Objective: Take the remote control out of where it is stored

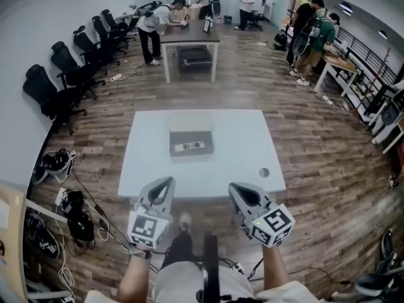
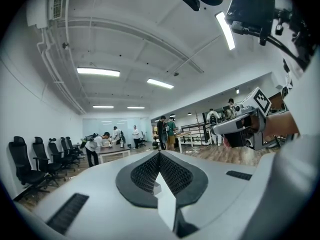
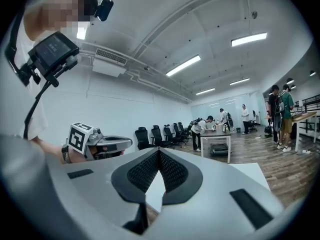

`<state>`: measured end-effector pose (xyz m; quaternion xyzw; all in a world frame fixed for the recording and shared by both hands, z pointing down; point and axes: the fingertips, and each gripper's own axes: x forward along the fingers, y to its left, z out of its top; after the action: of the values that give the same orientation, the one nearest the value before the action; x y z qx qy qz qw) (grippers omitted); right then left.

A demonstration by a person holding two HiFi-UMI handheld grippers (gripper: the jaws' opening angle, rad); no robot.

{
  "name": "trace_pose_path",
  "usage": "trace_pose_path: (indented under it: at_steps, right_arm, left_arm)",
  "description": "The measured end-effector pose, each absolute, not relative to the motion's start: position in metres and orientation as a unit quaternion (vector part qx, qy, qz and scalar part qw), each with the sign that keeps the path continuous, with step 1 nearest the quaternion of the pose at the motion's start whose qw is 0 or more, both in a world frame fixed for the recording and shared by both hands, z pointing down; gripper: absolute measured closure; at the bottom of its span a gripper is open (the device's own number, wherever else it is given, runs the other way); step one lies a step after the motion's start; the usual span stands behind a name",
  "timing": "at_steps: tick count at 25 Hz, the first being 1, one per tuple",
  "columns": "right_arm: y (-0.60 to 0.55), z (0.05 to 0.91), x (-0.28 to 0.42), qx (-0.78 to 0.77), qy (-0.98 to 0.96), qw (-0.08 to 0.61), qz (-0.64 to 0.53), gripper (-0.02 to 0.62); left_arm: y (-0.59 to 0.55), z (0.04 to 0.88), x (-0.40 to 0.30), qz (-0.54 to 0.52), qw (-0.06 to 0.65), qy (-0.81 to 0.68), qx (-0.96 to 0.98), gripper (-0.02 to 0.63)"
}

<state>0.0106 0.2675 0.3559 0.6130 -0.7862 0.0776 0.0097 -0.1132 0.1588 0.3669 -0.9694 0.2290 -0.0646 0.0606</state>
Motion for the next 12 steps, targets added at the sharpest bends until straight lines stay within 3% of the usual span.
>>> trace_pose_path:
  at_steps: [12]
  right_arm:
    - [0.17,0.36,0.068,0.639,-0.766,0.0,0.072,0.597]
  left_arm:
    - [0.057,0.372,-0.057,-0.058,0.063,0.211,-0.974,0.617]
